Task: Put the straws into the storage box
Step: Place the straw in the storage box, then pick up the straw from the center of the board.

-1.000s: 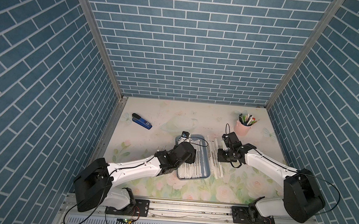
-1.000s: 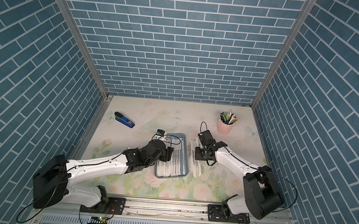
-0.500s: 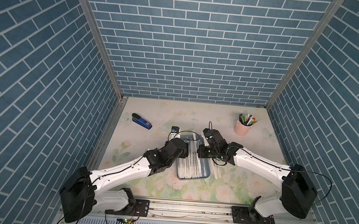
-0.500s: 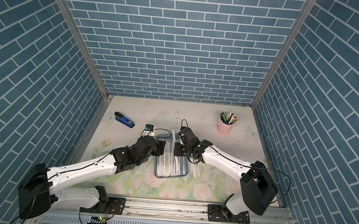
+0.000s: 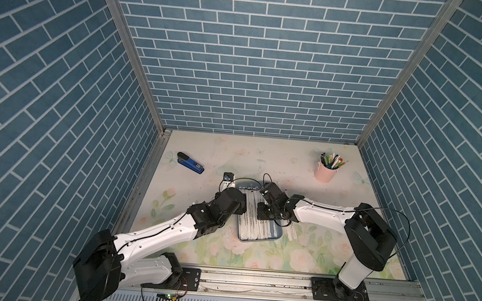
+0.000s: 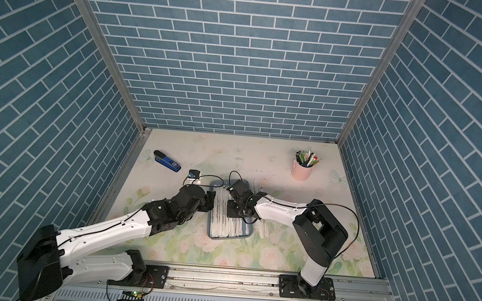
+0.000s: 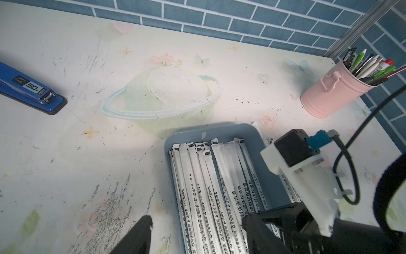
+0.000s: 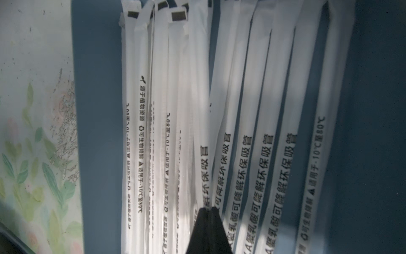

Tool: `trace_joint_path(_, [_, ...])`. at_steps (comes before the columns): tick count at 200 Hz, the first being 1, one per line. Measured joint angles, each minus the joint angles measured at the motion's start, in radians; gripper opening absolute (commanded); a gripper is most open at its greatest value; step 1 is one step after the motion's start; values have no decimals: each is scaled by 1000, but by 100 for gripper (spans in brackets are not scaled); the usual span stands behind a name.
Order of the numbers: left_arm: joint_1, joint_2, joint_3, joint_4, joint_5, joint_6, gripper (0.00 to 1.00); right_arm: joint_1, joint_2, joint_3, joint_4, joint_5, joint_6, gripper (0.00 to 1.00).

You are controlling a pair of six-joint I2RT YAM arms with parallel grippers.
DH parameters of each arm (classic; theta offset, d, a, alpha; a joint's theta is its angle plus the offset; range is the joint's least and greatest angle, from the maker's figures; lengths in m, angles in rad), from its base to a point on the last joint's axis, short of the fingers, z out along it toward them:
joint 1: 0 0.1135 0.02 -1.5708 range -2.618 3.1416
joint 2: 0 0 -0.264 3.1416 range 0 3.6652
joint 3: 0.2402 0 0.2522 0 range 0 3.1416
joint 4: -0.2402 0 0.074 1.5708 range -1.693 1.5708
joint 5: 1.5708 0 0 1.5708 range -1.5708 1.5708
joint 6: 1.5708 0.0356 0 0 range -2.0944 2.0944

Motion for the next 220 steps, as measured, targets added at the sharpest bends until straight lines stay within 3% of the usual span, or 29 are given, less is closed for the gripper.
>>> trace_joint_path(99, [1,0,0,0,0,0,71,0,13,55,-32,29,16,24])
trace_joint_path(149, [2,1,0,-2,-1,2,71,-18,-69,70,-132,106,-37,15])
trace_joint_path(183, [-3,35,23,-23,-2,11,72,-180,-258,-26,-204,100,-122,20])
trace_joint_path(200, [-23,82,67,-38,-2,18,72,-266,-291,-60,-251,97,-177,22])
trace_joint_path(220, [-59,148,137,-34,6,26,72,-296,-294,-104,-290,91,-228,21])
